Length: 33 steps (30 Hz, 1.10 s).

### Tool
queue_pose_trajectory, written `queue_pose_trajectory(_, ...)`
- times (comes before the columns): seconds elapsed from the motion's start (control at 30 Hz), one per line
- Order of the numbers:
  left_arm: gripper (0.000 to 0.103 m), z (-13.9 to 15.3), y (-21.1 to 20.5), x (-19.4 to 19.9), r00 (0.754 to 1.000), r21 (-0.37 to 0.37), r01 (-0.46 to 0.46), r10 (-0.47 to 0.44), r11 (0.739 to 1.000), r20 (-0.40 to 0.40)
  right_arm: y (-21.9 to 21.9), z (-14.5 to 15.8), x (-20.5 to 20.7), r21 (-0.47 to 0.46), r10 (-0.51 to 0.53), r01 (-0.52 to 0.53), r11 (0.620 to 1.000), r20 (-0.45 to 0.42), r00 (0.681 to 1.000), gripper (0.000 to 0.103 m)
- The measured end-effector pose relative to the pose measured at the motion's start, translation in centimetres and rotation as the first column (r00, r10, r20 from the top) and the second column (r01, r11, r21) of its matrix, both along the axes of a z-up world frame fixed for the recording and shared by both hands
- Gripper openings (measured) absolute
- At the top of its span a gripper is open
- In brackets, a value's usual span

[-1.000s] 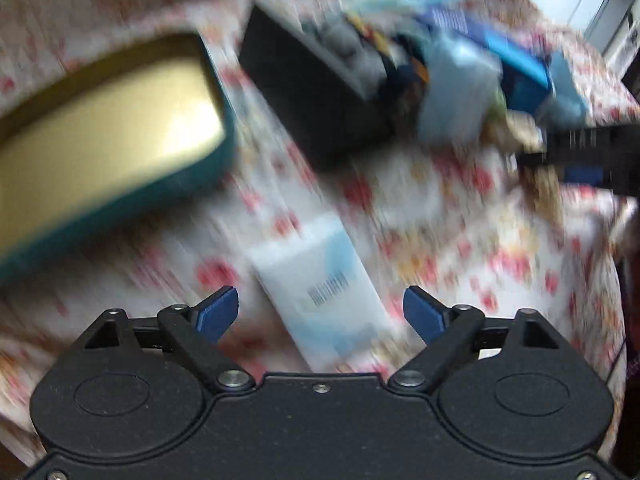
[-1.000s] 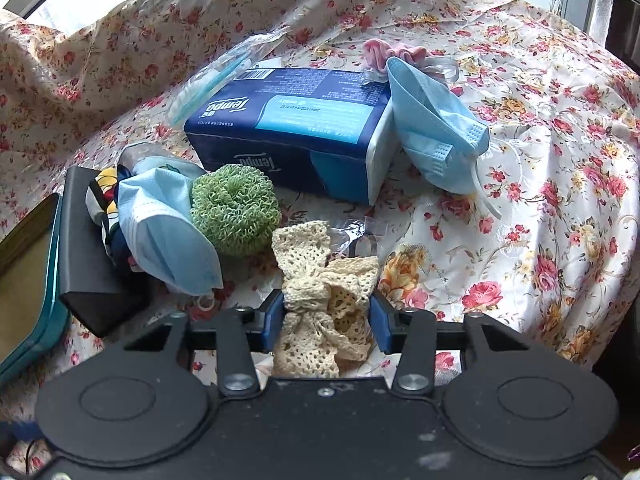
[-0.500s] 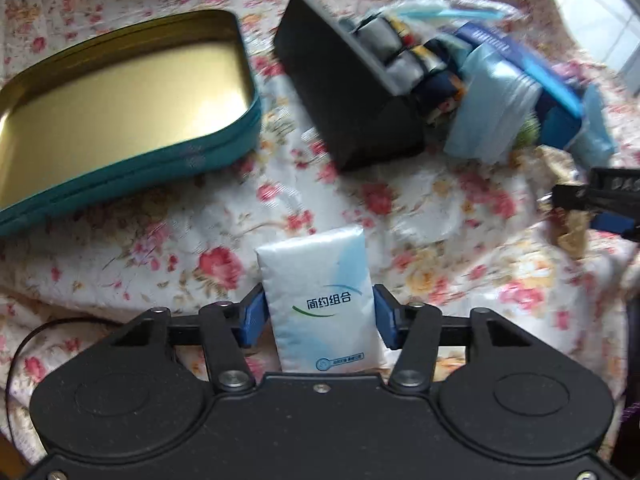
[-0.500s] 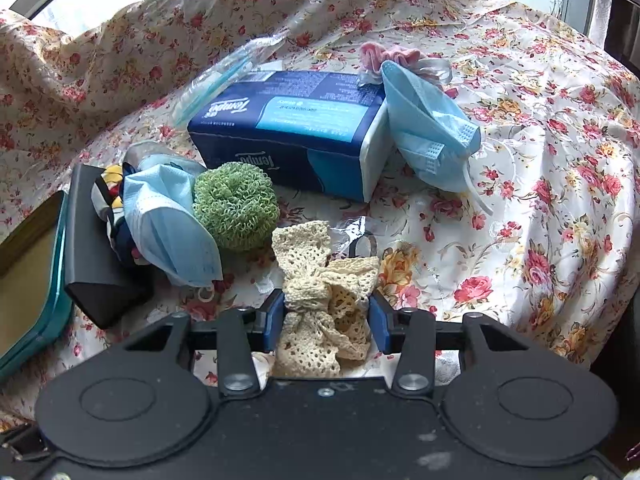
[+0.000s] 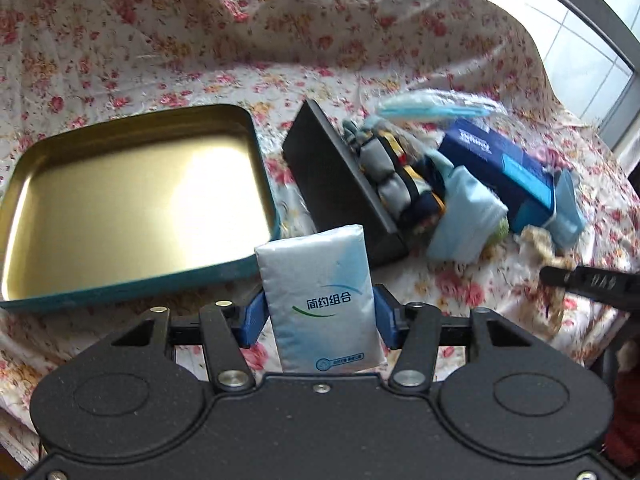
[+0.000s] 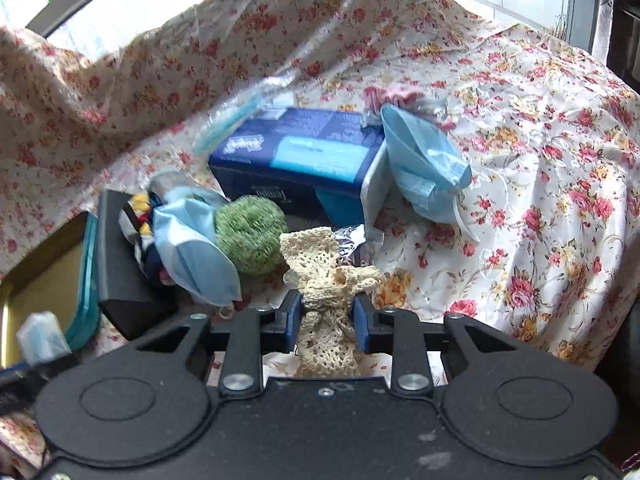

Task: Organize soft objects
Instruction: 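Lift the lace cloth with the right tool while the left tool carries the tissue pack to the tray, then release the tissue pack and lace cloth into the gold tin tray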

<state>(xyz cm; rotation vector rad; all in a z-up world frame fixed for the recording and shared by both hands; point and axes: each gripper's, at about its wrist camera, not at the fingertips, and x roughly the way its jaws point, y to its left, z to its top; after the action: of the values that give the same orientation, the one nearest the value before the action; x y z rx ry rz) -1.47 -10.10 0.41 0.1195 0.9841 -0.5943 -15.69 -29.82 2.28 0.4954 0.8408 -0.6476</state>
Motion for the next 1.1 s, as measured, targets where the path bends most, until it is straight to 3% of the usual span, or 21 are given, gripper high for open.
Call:
queue_pose_trajectory(0.23, 0.053, 0.5, 1.4, 1.5, 0.998, -0.002, -0.058, 0.058, 0.998, 0.007, 0.8, 0.1, 0.2, -0.018, -0.002, 0.001, 1.000, -0.016, 1.000, 0.026)
queue_pose_trajectory(0.4, 0.053, 1.3, 3.3, 3.2, 0.991, -0.005, -0.127, 0.127, 0.992, 0.030, 2.0, 3.2, 0.4, -0.059, 0.033, -0.030, 0.998, 0.047, 0.998, 0.026)
queue_pose_trajectory(0.57, 0.053, 1.7, 5.4, 5.6, 0.977, 0.000, -0.205, 0.205, 0.979, 0.066, 4.1, 5.8, 2.5, -0.072, 0.136, -0.128, 0.989, 0.116, 0.984, 0.026)
queue_pose_trajectory(0.73, 0.053, 1.8, 6.9, 8.1, 0.956, 0.035, -0.281, 0.277, 0.959, 0.097, 7.1, 7.1, 6.7, -0.056, 0.276, -0.270, 0.961, 0.168, 0.947, 0.026)
queue_pose_trajectory(1.03, 0.054, 1.9, 10.0, 11.7, 0.909, 0.064, -0.408, 0.398, 0.911, 0.124, 14.0, 7.2, 15.9, -0.040, 0.489, -0.492, 0.870, 0.201, 0.849, 0.027)
queue_pose_trajectory(1.07, 0.054, 1.8, 10.4, 12.1, 0.902, 0.074, -0.424, 0.413, 0.903, 0.127, 14.4, 7.0, 16.7, -0.032, 0.498, -0.503, 0.864, 0.208, 0.842, 0.031)
queue_pose_trajectory(1.1, 0.056, 1.7, 10.6, 12.4, 0.895, 0.086, -0.439, 0.427, 0.894, 0.129, 14.8, 6.9, 17.4, -0.027, 0.506, -0.513, 0.858, 0.219, 0.834, 0.045)
